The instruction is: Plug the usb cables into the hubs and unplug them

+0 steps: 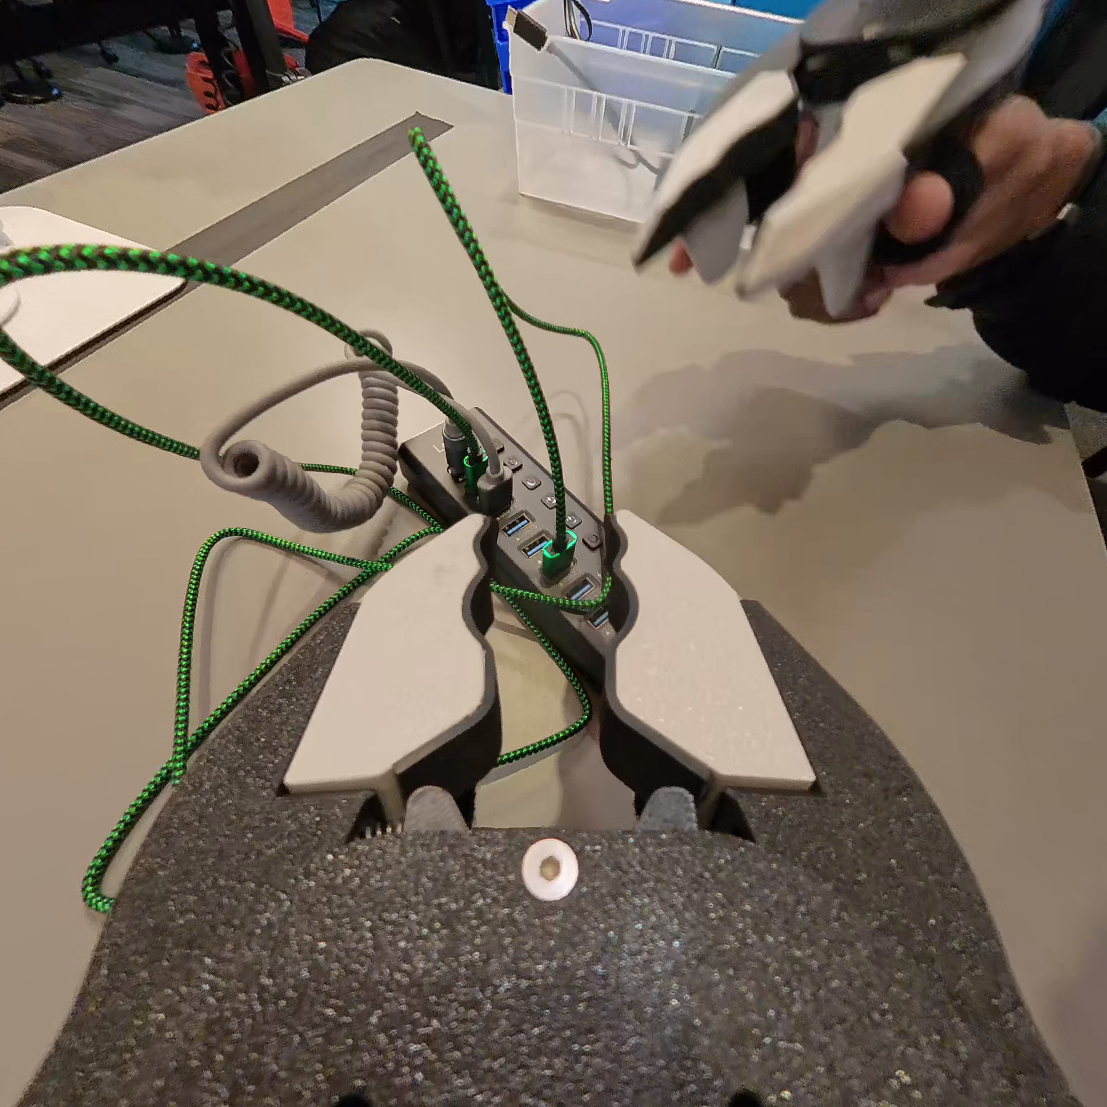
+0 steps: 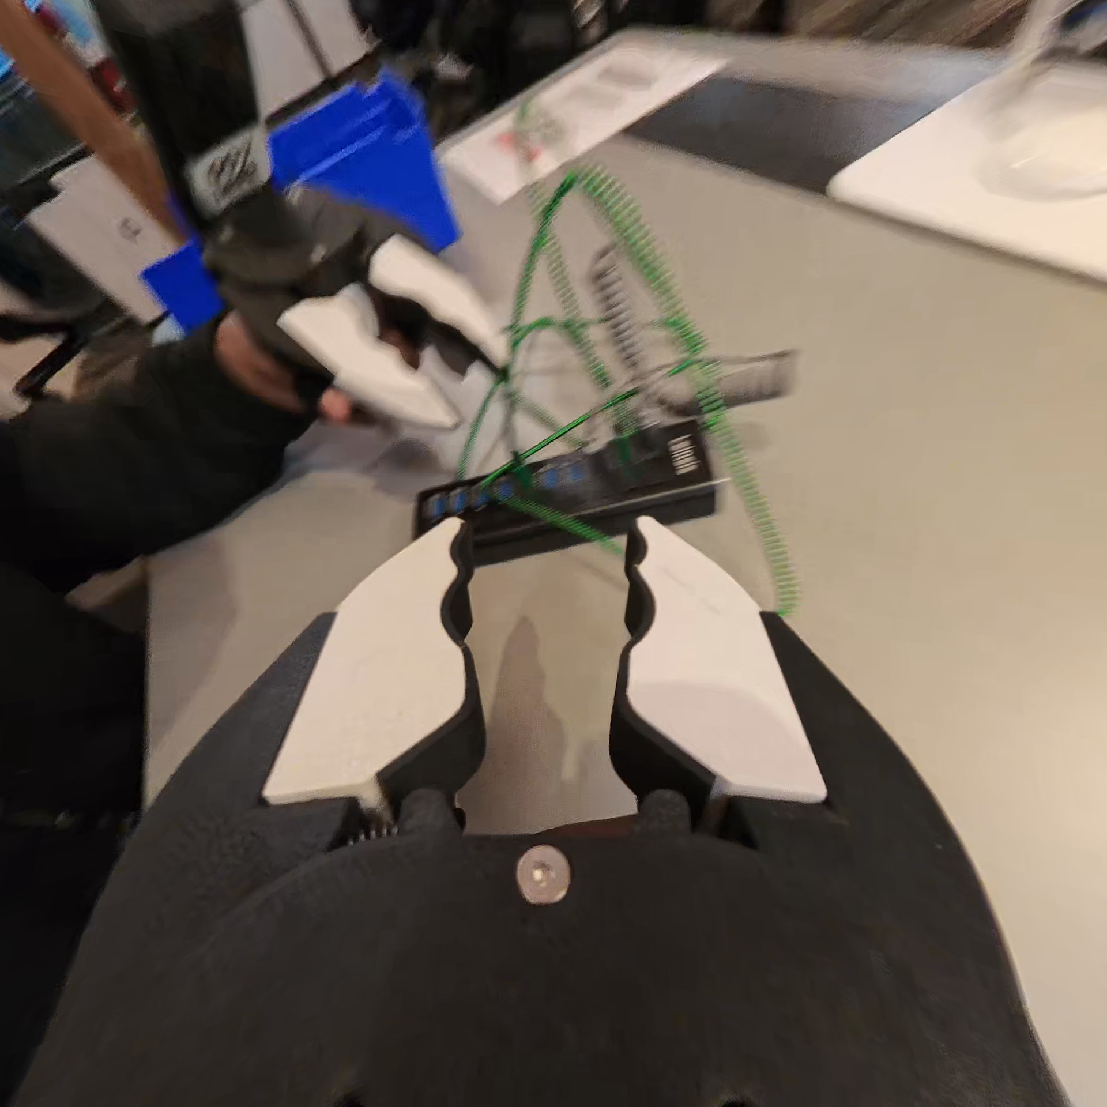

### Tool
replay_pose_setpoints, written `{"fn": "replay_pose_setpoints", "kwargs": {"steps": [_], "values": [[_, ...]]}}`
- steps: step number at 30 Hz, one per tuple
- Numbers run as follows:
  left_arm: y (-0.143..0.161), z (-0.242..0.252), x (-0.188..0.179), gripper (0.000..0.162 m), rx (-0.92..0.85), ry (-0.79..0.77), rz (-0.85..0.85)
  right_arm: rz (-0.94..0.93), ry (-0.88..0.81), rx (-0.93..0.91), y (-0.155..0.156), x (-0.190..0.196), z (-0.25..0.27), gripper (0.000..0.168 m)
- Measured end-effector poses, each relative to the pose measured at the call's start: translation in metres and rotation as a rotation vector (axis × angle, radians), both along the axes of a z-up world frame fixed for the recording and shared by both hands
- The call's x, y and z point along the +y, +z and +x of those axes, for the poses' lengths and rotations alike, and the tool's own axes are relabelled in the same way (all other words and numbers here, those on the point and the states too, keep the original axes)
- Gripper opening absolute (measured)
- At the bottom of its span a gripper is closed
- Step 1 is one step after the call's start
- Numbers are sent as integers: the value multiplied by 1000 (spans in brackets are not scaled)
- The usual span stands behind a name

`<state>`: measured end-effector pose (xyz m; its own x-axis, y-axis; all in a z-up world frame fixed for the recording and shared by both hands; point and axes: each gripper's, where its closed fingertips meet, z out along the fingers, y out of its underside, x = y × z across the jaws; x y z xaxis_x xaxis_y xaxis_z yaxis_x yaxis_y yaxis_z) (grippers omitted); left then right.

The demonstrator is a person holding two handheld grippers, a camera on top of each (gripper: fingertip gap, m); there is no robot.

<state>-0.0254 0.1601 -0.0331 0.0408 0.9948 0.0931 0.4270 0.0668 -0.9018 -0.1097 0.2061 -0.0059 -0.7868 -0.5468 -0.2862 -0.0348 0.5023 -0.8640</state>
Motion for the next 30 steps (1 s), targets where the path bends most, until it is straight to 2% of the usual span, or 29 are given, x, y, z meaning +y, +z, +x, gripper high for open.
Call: {"fn": "replay_pose_setpoints", "kwargs": {"steps": [1,3,4,6,8,11,14,20,24,30], "values": [[0,-1,0,35,7,8,-1,-25,-49,10,6,-10,-17,46],[2,-4,0,35,25,25,0,-14,-111,63,-3,-32,-41,47],[2,-5,0,35,30,35,4,16,-109,70,-14,-41,-46,50],[0,-7,1,34,23,42,14,113,-10,-30,-32,-47,-36,59],[-5,-7,4,35,-4,35,16,154,92,-128,-37,-42,-18,57],[-13,-6,1,34,-49,45,-17,121,158,-52,-47,-29,-3,47],[-18,-5,1,34,-72,39,-16,105,243,-60,-53,-12,15,36],[-19,-2,0,34,-93,25,-17,54,375,-146,-38,7,36,19],[-8,-3,-1,34,-57,36,-48,41,401,-172,-34,12,45,18],[2,-5,-1,34,-17,64,-87,77,376,-198,-36,12,63,27]]}}
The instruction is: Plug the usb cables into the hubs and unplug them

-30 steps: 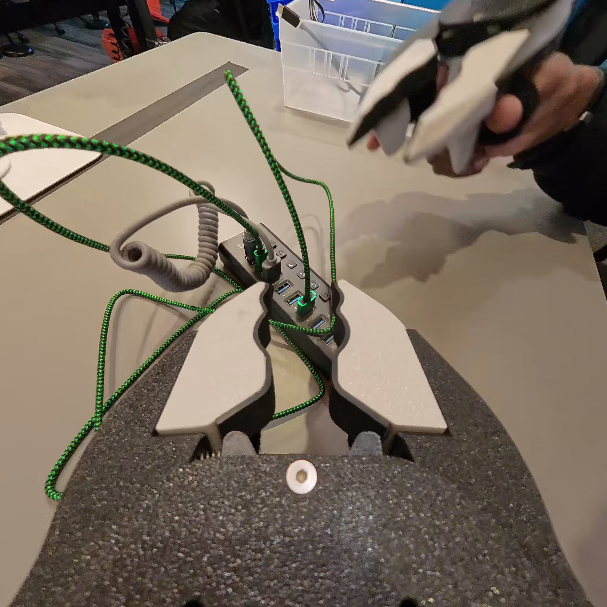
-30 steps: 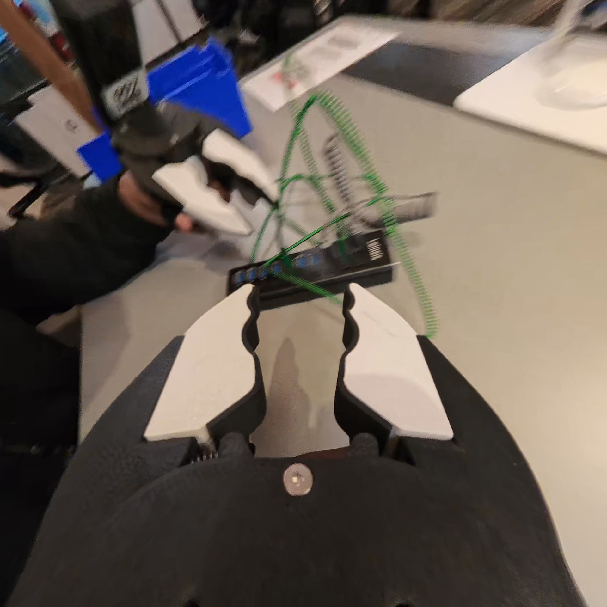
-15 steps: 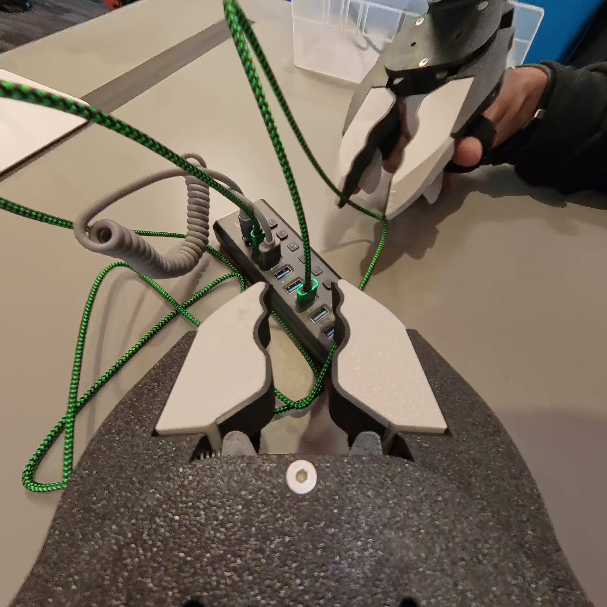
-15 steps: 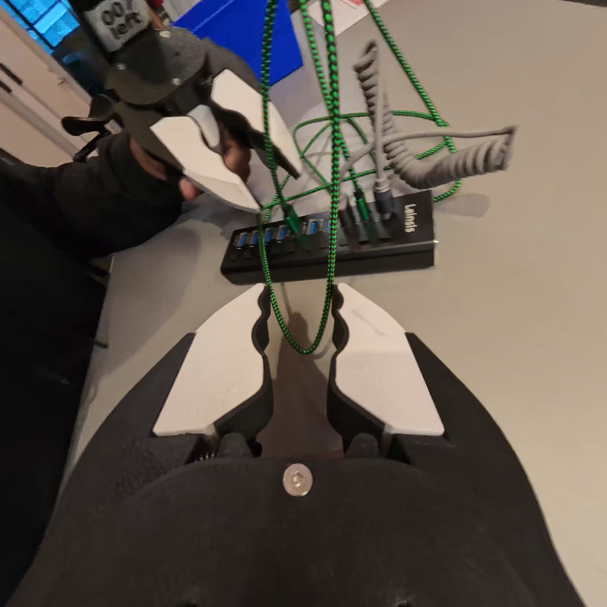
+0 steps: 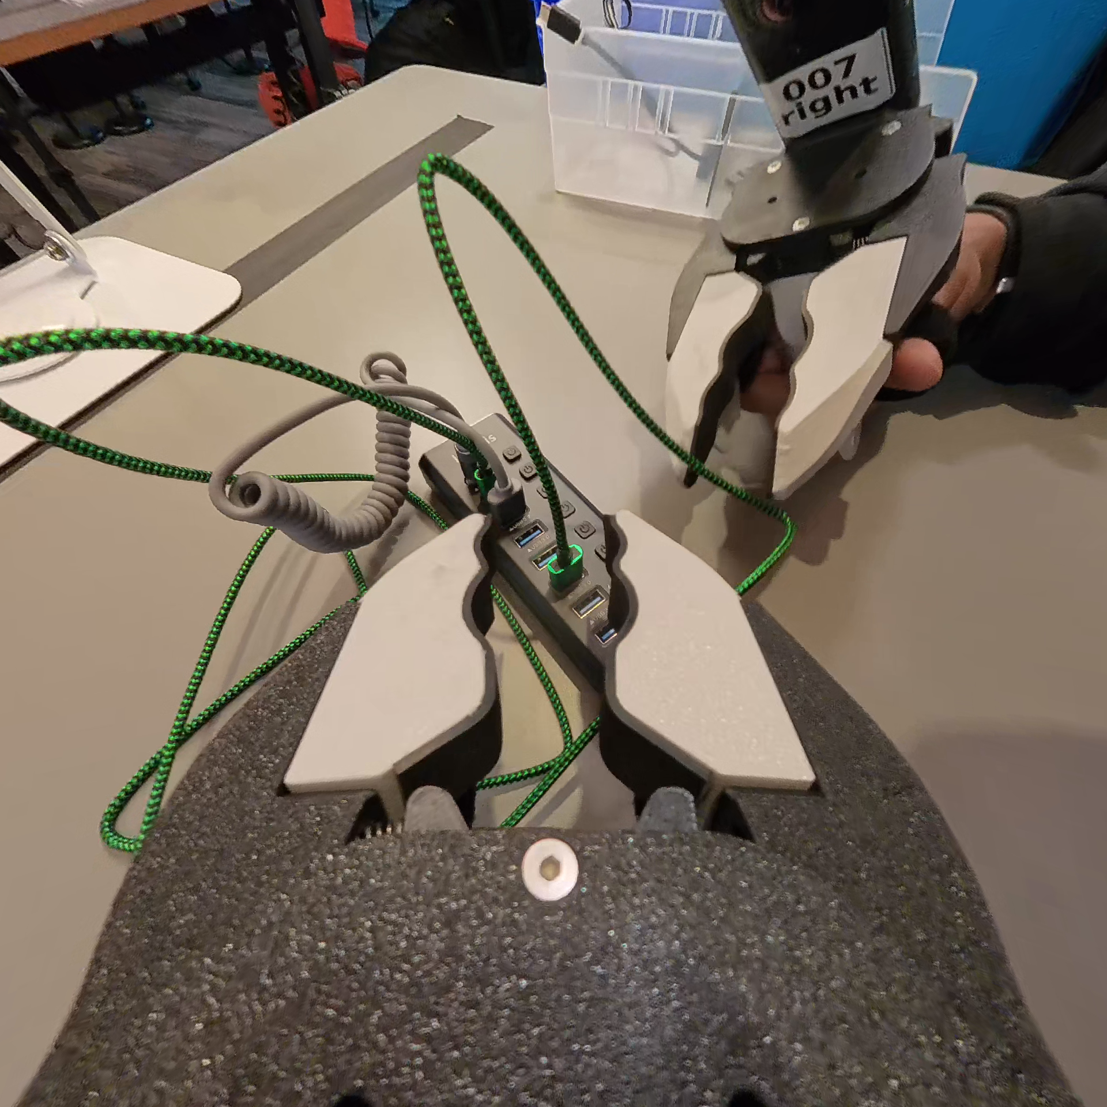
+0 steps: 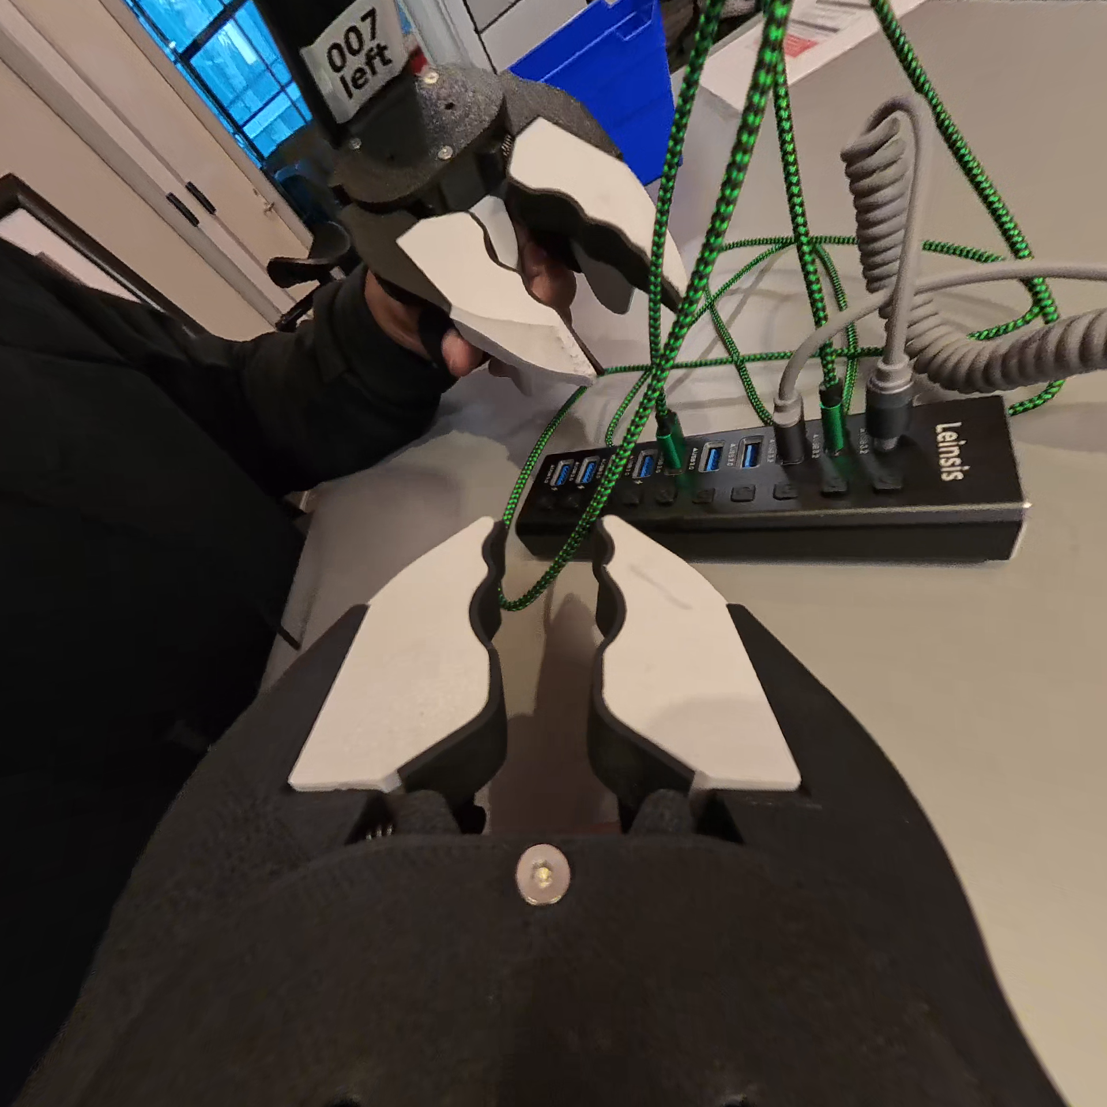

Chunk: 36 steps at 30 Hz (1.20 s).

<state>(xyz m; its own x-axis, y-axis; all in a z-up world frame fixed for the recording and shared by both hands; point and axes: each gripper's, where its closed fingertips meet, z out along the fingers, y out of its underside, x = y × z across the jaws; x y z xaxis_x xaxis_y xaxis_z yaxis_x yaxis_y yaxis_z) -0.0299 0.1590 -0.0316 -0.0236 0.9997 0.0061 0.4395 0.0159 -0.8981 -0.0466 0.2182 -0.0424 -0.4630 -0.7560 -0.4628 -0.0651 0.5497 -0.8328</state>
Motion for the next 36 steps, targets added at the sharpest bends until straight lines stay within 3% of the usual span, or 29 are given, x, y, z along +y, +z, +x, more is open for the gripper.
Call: {"fn": "replay_pose_setpoints", "kwargs": {"steps": [10,18,28,36], "values": [[-17,-7,1,33,-31,30,-27,24,-85,30,-6,-7,4,33],[-10,-7,4,33,-14,29,-70,-29,-63,11,2,4,29,45],[-26,-10,0,40,-85,98,198,-72,-89,92,-2,4,46,51],[-36,-13,-2,32,-147,127,122,-49,-24,94,-5,18,70,54]]}}
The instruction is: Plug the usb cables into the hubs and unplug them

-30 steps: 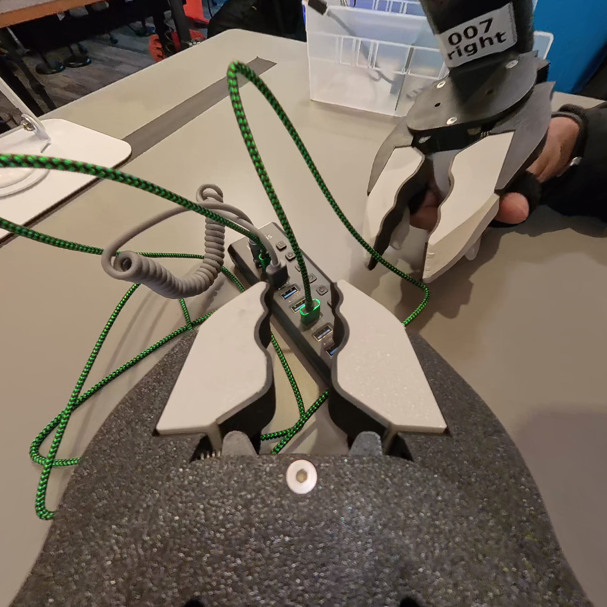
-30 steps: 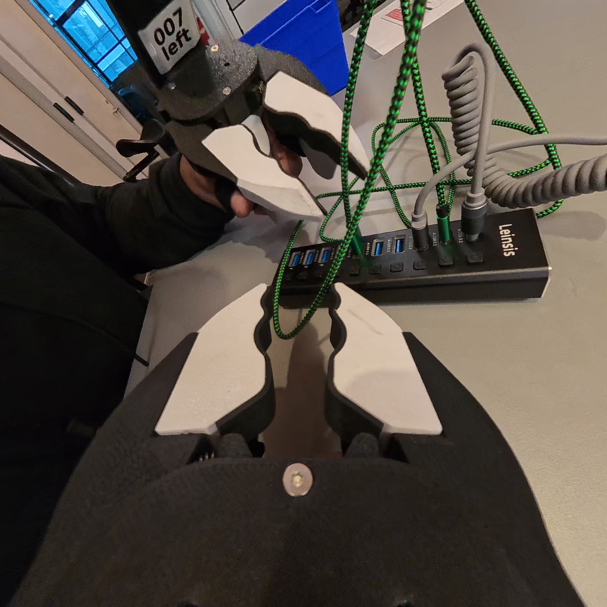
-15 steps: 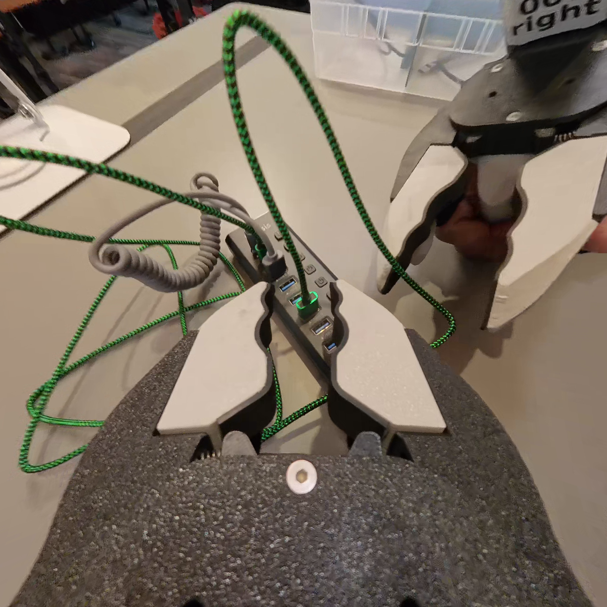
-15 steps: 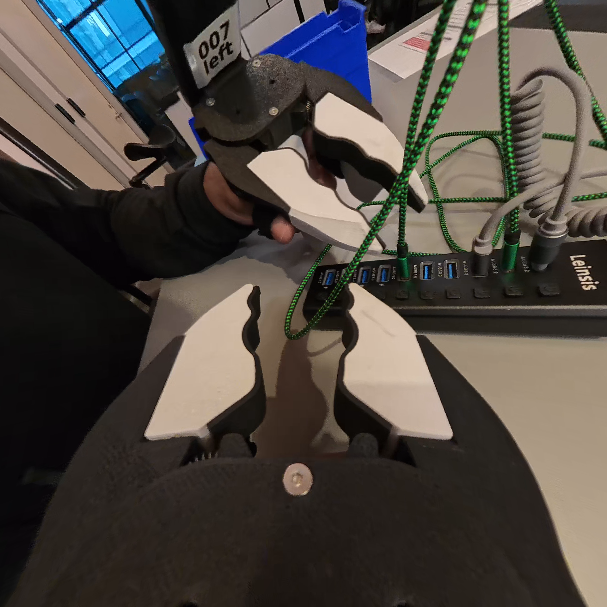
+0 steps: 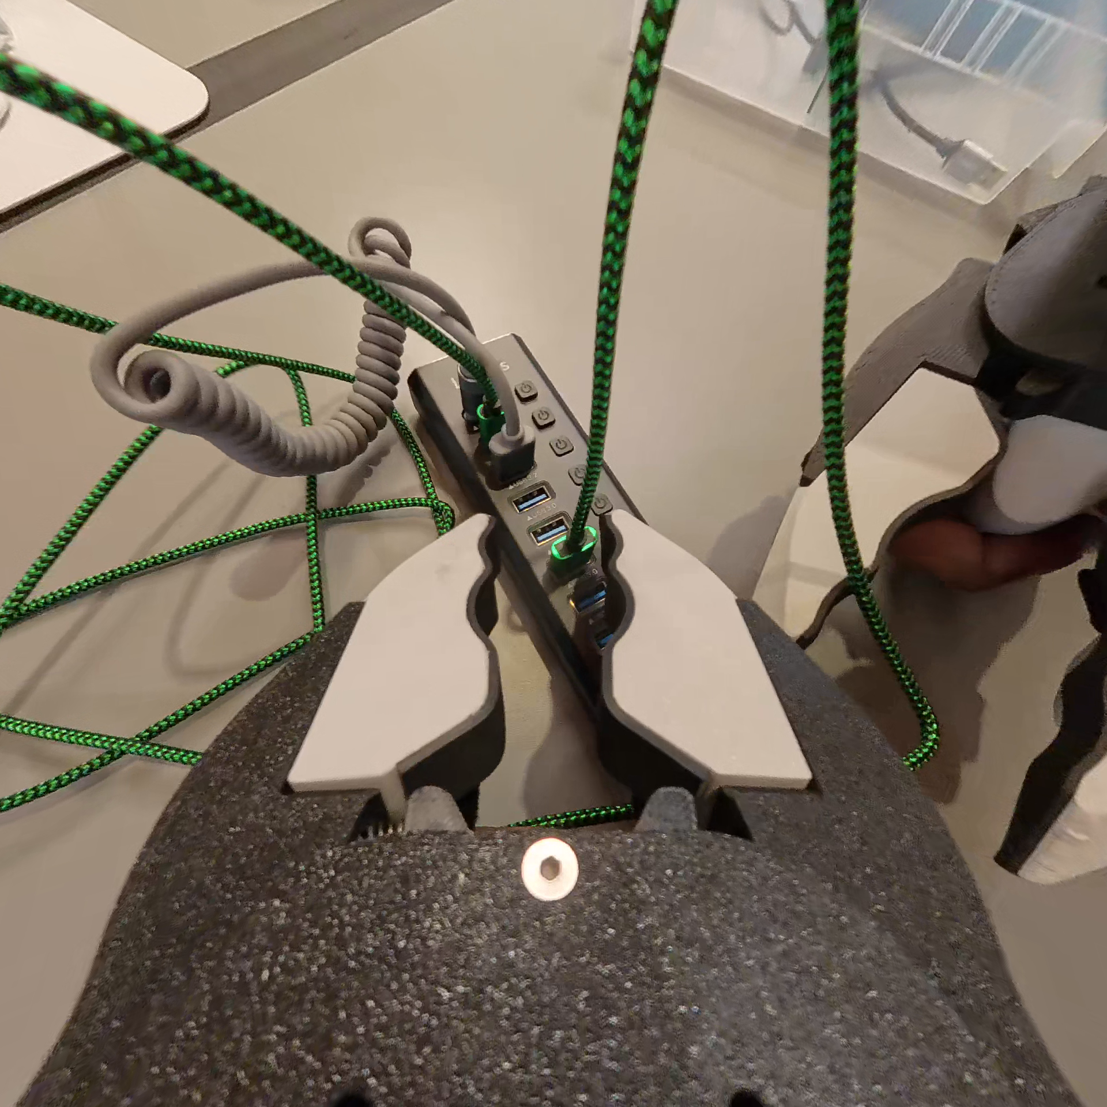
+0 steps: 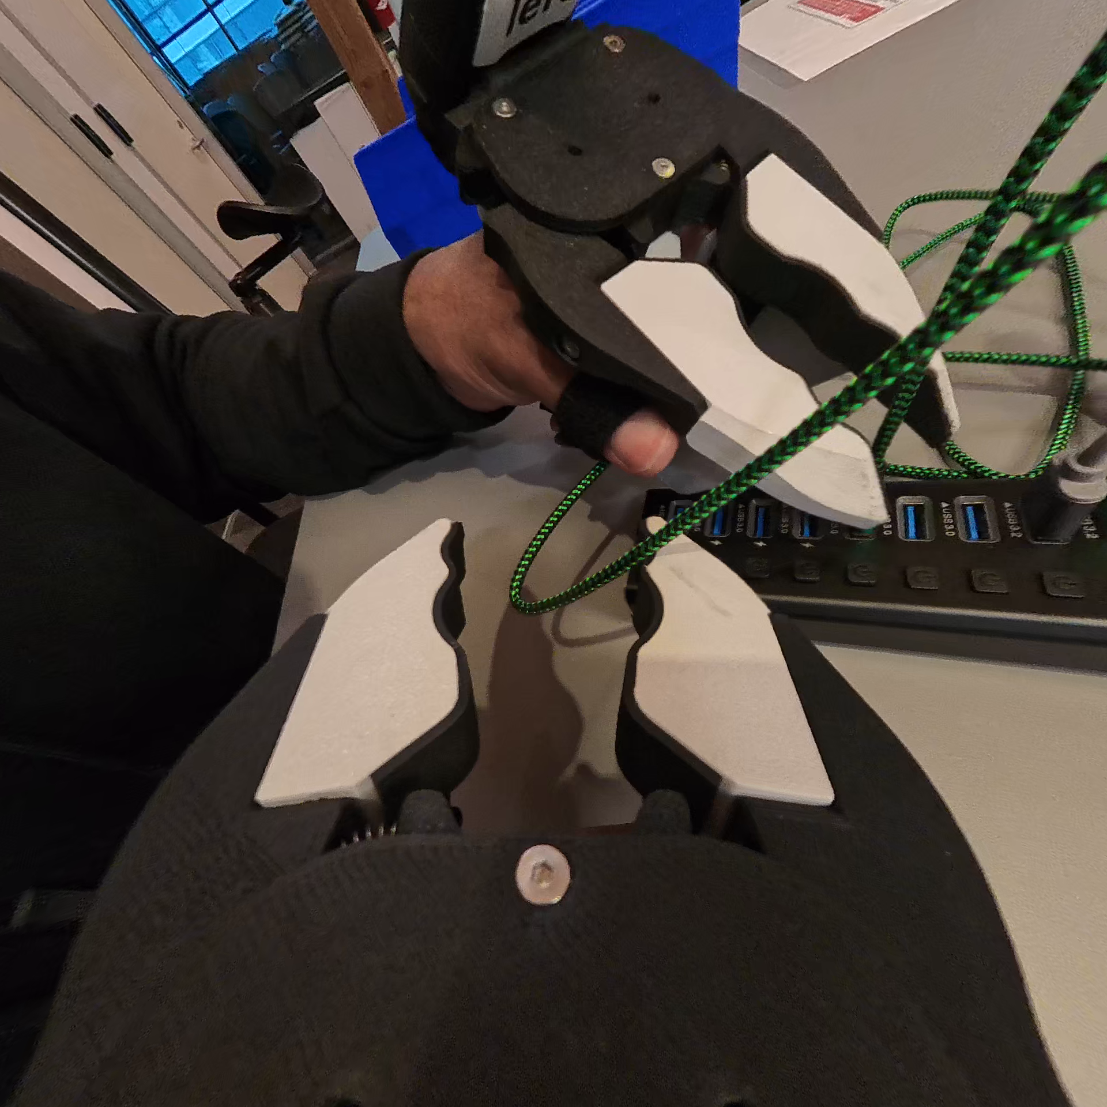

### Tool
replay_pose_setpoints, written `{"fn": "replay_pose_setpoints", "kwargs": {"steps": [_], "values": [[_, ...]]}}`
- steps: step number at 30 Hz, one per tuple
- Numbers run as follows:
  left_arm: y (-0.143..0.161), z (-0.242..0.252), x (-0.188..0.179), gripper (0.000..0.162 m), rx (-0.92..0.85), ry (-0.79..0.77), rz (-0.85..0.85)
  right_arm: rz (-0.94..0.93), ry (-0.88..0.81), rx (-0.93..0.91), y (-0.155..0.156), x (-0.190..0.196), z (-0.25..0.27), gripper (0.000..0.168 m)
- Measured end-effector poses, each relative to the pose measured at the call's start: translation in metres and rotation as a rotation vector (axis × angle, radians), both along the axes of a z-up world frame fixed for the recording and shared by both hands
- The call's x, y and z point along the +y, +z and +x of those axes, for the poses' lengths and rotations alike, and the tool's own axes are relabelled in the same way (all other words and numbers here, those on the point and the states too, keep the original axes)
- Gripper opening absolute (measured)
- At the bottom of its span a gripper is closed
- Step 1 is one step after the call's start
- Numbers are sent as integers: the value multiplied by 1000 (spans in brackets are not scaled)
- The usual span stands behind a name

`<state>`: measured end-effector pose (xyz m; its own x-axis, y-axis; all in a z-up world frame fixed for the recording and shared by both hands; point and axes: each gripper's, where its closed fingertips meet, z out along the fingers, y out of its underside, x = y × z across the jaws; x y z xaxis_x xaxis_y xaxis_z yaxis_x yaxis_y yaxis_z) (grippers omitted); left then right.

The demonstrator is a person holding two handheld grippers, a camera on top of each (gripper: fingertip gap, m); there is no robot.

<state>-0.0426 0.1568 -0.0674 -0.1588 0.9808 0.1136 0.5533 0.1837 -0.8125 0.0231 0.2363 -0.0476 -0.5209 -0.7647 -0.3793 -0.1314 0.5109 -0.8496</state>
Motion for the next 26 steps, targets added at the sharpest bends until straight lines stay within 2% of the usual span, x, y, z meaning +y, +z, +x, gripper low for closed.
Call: {"fn": "replay_pose_setpoints", "kwargs": {"steps": [7,10,17,20,23,26], "values": [[-10,0,6,31,-88,9,4,38,-72,-4,-3,-7,-5,54],[-13,0,7,40,-112,24,26,61,-93,44,-9,-6,-12,58],[-18,4,15,52,-114,-16,147,63,-144,226,-16,-14,-63,65],[-17,7,18,59,-150,-42,125,28,-167,257,-15,-25,-84,67],[-13,8,20,61,-167,-58,84,44,-133,199,-10,-28,-96,67],[-12,7,26,64,-198,-75,86,14,-200,248,-16,-48,-117,68]]}}
